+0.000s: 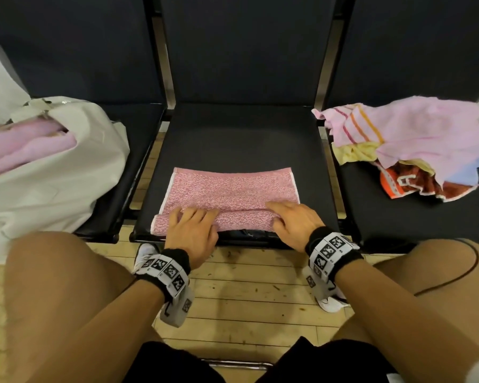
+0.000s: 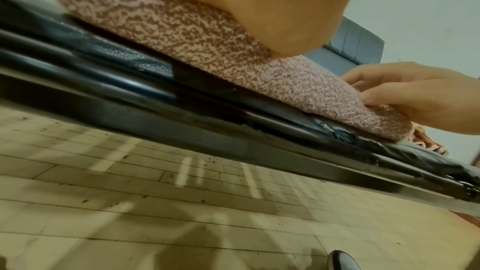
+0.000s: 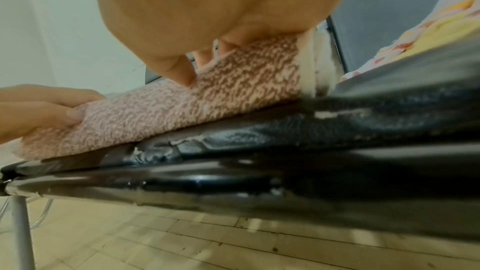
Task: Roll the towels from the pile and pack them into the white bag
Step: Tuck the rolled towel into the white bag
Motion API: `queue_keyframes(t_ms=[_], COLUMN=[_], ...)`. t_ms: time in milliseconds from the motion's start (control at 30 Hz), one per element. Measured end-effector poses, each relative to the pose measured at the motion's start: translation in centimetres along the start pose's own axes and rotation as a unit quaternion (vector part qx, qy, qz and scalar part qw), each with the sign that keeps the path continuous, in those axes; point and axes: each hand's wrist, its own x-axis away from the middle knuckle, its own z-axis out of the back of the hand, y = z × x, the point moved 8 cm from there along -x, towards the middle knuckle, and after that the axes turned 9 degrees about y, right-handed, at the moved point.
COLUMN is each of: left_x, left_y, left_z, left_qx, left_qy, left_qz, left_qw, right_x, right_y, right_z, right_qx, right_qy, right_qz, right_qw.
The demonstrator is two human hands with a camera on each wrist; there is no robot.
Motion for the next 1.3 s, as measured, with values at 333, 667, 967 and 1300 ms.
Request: queue_keyframes(t_ms=[333, 667, 967, 1300], left_x=[-1.0, -1.0, -1.1, -0.7], left_y=[-1.1, -0.5, -0.1, 0.1], left_z=[-0.2, -1.1, -0.2, -0.4], left_qx=[0.020, -0.008, 0.009, 0.017], left_qy=[0.012, -0.007, 0.015, -0.002], left_qz=[0.045, 0.004, 0.016, 0.014], left_qw=[0.999, 1.000, 1.000, 1.000], right_x=[0.0, -0.6, -0.4, -0.5], right_y=[-2.0, -1.5, -2.0, -1.2], right_z=[0.0, -1.4, -0.7, 0.2], right_qx=[0.027, 0.064, 0.049, 0.024], right_qy=[0.104, 0.093, 0.048, 0.030], right_qz=[0.035, 0.005, -0.008, -0.081], right_qw=[0.994, 0.994, 0.998, 0.996])
